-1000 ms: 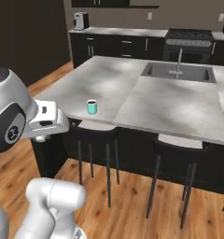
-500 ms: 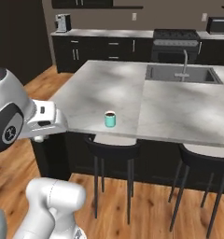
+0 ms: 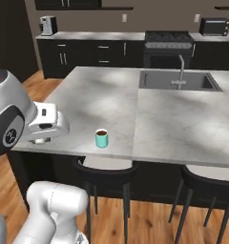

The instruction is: Pick up the marshmallow and place it in the cup of hot chocolate on the dining counter.

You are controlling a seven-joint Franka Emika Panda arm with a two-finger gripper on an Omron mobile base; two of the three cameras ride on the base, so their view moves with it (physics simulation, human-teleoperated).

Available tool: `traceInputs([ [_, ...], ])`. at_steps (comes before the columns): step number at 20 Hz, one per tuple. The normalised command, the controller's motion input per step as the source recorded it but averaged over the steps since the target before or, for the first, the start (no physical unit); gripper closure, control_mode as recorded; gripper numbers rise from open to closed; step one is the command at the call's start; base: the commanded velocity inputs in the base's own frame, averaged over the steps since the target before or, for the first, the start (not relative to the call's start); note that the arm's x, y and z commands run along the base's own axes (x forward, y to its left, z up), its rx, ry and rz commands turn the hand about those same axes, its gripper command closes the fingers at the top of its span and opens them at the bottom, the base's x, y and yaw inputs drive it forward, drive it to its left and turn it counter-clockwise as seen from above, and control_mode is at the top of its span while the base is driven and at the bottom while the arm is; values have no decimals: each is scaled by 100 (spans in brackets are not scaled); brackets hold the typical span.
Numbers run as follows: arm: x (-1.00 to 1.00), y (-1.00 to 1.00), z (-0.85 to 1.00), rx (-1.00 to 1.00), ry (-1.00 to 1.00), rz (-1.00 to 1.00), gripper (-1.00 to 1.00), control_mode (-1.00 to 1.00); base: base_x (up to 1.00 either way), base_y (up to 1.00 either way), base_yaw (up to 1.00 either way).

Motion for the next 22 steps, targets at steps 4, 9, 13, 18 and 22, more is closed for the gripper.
traceInputs([
  [4, 0, 0, 0, 0, 0, 0, 100, 100, 58, 3, -11],
  [9, 45, 0, -18, 0, 9, -2, 100, -100, 26, 0, -3],
  [13, 79, 0, -28, -1, 27, 0, 100, -100, 0, 0, 0],
  [18, 19, -1, -18, 0, 9, 0, 100, -100, 0, 0, 0],
  [22, 31, -5, -29, 0, 0, 1, 100, -100, 0, 0, 0],
])
